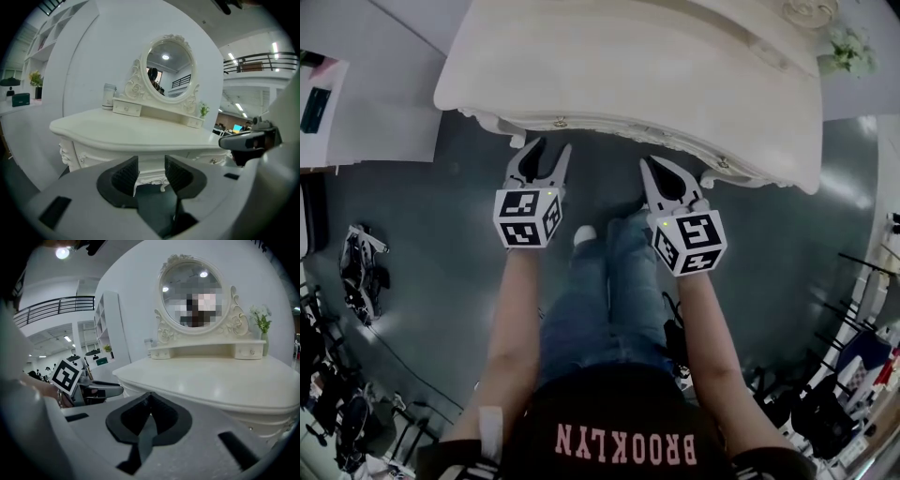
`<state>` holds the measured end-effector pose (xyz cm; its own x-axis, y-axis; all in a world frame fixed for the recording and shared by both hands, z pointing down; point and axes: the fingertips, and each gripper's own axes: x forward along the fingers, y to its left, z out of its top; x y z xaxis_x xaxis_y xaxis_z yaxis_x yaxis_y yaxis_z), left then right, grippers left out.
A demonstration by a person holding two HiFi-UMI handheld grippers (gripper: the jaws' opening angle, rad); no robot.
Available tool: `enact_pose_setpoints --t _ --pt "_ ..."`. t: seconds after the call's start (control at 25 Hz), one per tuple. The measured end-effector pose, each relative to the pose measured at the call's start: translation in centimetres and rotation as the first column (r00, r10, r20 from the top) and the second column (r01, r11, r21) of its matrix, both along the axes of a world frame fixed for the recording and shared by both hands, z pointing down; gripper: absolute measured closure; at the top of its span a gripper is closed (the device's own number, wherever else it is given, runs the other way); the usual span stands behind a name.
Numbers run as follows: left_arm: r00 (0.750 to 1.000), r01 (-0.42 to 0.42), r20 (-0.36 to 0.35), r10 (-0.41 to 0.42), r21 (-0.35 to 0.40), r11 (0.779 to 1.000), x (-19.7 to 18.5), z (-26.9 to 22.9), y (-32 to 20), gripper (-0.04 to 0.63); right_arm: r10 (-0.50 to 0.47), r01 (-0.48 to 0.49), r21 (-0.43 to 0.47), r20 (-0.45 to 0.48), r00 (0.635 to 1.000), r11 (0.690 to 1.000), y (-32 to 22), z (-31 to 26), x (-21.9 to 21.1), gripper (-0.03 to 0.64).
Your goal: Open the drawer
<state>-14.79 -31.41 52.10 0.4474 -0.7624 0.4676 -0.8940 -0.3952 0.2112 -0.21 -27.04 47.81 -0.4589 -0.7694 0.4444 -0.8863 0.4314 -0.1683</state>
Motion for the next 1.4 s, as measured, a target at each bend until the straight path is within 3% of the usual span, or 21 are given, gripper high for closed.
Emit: enact_pose_setpoints --t 0.4,0.72,1.04,1.4 --pt "0.995 0.041 0.097 -0.035 -0.057 0.998 0.3 6.2 -3.0 0.430 0.099 -0.098 -0.107 0.000 0.995 0.989 -1.4 6.3 3.1 0.620" --pt "0.984 0.098 0.158 -0.083 -0.089 0.991 -0.1 9.7 -5.0 0.430 0.093 -0.094 -0.145 -0.011 0.996 0.985 -2.5 8.4 3.4 0.620" --pt "0.977 0.126 0.182 -0.107 -0.094 0.988 -0.1 11.2 -6.0 0.453 0.090 -0.092 -0.153 -0.017 0.996 0.984 -3.0 9.2 3.7 0.620" --pt "0.982 0.085 0.178 -0.069 -0.084 0.993 -0.1 11.3 -6.0 0.474 0.093 -0.096 -0.147 -0.026 0.995 0.984 -2.0 9.5 3.2 0.620"
